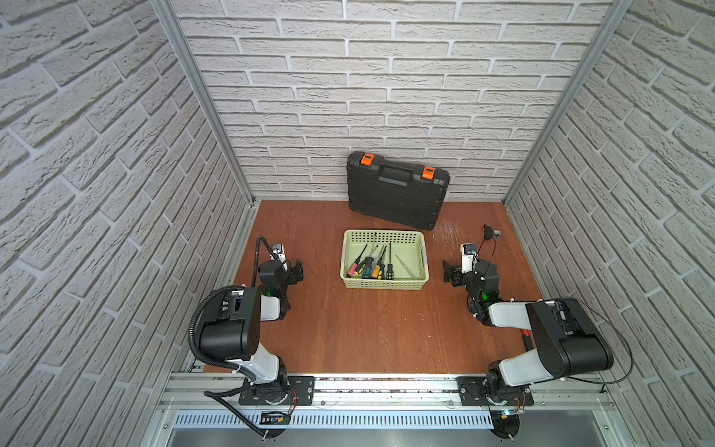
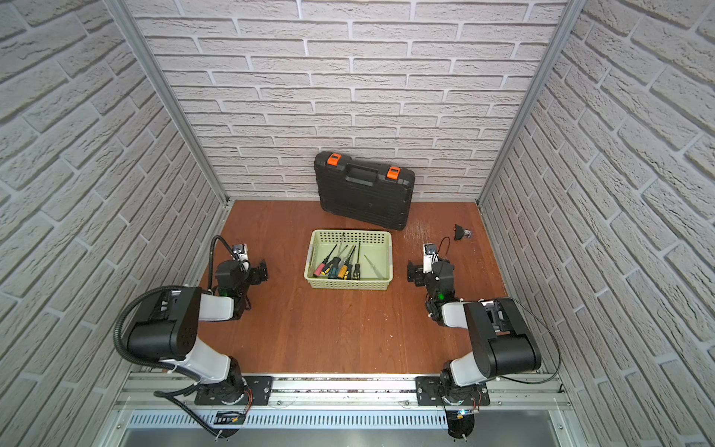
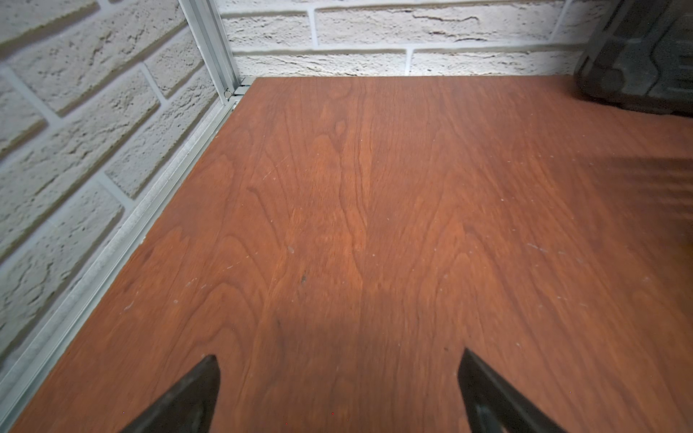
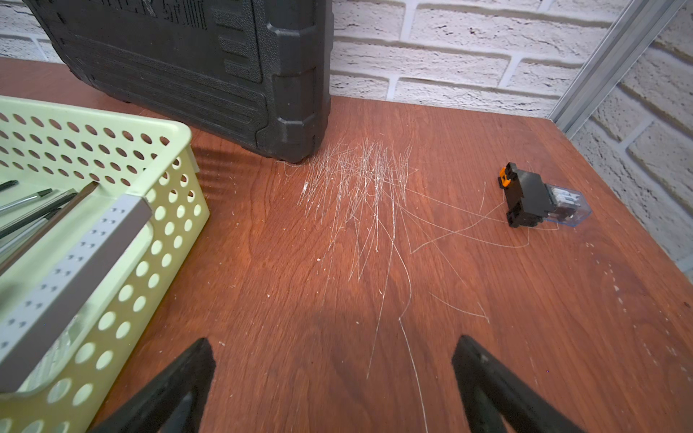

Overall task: Put the screwdriver in the bin
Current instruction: Reset both arms

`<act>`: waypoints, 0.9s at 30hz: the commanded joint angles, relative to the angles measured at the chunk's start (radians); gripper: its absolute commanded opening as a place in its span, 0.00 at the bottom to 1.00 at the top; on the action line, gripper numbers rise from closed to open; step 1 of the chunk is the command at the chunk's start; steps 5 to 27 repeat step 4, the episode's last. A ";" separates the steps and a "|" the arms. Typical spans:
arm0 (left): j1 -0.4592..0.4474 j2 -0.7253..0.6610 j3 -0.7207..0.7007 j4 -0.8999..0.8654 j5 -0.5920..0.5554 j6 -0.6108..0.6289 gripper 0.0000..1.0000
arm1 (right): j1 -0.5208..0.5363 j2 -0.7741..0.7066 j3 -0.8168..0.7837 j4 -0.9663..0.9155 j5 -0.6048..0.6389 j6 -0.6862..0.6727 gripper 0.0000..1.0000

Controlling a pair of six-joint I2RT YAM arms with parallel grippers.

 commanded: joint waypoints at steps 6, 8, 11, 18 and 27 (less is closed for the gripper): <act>0.005 -0.007 0.011 0.063 0.010 -0.006 0.98 | -0.001 -0.021 0.006 0.012 -0.008 0.007 1.00; 0.005 -0.007 0.011 0.063 0.010 -0.006 0.98 | -0.001 -0.021 0.006 0.012 -0.008 0.007 1.00; 0.005 -0.007 0.011 0.063 0.010 -0.006 0.98 | -0.001 -0.021 0.006 0.012 -0.008 0.007 1.00; 0.005 -0.007 0.011 0.063 0.010 -0.006 0.98 | -0.001 -0.021 0.006 0.012 -0.008 0.007 1.00; 0.005 -0.007 0.011 0.063 0.010 -0.006 0.98 | -0.001 -0.021 0.006 0.012 -0.008 0.007 1.00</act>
